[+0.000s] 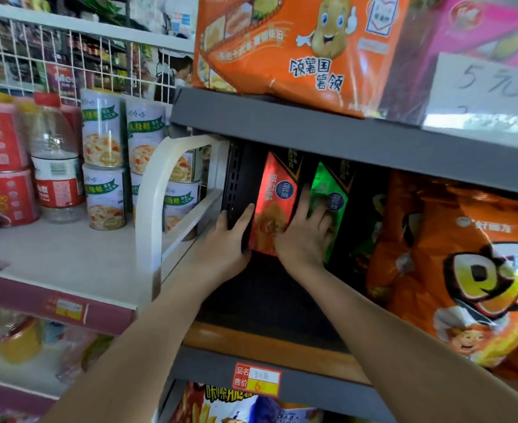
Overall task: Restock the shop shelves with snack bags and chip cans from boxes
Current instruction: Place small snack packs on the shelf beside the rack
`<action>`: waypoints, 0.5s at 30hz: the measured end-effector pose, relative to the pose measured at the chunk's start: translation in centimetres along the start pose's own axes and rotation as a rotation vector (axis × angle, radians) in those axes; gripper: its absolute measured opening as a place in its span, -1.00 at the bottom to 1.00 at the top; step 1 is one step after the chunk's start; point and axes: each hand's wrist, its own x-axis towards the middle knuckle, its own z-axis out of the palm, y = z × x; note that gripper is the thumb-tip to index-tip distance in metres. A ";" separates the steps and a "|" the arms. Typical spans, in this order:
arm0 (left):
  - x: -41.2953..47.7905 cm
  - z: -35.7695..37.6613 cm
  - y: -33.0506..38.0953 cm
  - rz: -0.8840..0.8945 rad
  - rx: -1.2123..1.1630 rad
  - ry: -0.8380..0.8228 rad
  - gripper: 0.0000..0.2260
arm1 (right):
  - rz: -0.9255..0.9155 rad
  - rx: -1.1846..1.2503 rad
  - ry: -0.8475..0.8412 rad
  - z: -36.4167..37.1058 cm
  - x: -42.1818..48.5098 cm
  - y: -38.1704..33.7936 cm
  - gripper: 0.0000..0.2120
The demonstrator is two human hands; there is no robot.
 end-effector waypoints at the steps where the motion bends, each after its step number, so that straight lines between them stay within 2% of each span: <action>1: 0.4 -0.1 0.1 0.025 0.023 -0.005 -0.23 | 0.028 -0.016 0.003 -0.3 0.5 1.0 -0.14; 4: 1.5 -0.5 1.1 0.051 0.128 -0.065 -0.25 | 0.083 0.056 0.015 0.0 1.3 2.5 -0.12; 8: 2.8 0.1 4.0 0.045 0.243 -0.118 -0.19 | 0.083 0.157 0.154 0.6 1.9 2.9 -0.29; 11: 4.0 1.5 5.6 -0.002 0.240 -0.100 -0.16 | 0.128 0.164 0.098 0.9 2.1 3.6 -0.19; 15: 4.9 2.9 6.8 -0.133 0.240 -0.049 -0.18 | 0.088 0.205 0.019 1.5 2.0 3.9 -0.07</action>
